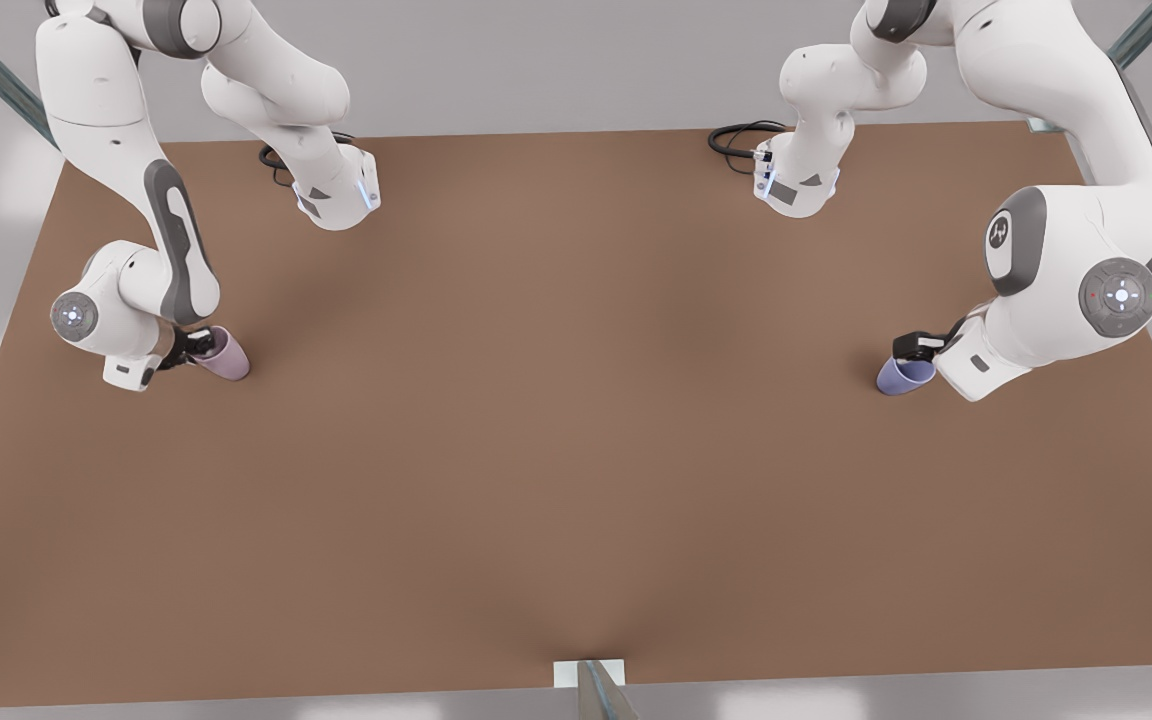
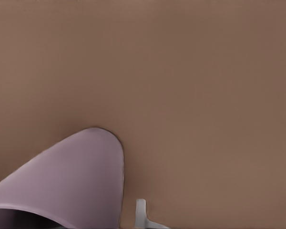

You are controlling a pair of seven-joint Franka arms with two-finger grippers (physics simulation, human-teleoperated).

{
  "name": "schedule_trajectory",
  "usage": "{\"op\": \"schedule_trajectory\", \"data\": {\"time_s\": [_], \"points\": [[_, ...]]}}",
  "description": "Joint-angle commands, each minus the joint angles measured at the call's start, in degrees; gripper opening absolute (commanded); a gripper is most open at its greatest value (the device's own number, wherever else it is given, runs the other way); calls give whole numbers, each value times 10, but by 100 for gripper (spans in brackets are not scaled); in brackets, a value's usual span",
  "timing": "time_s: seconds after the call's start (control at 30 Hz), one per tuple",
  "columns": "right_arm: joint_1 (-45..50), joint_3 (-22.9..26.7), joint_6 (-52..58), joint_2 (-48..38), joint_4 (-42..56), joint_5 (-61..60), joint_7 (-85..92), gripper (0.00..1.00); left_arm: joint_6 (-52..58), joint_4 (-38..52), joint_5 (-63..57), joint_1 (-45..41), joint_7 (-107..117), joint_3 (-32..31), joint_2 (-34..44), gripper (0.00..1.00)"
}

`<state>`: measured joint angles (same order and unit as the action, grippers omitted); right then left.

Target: Stack the cups, with the pink cup at the bottom and the purple cup at the top

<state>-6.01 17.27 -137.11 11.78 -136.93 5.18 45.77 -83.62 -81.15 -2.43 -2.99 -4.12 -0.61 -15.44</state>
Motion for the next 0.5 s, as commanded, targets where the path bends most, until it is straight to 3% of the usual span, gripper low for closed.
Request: {"op": "schedule_trajectory", "data": {"time_s": [0.0, 0.2, 0.3, 0.33, 0.43, 0.47], "points": [[2, 0, -11, -3, 1, 1, 26, 21, 0, 0, 0, 0, -1, 0, 1, 100], [8, -3, -11, -18, 4, 1, 23, 21, 0, 0, 0, 0, 0, 1, 1, 100], [35, -6, 71, -66, 31, 1, -44, 21, 0, 1, 0, 0, -1, 2, 2, 100], [43, -14, 99, -70, 38, 0, -102, 21, 0, 1, 0, 0, -1, 5, 2, 100], [59, -101, 199, -81, 112, -9, -242, 21, 0, 0, 21, 0, -6, 25, -4, 100], [88, -103, 206, -80, 128, -10, -298, 21, -1, 0, 21, 0, -7, 28, -5, 100]]}}
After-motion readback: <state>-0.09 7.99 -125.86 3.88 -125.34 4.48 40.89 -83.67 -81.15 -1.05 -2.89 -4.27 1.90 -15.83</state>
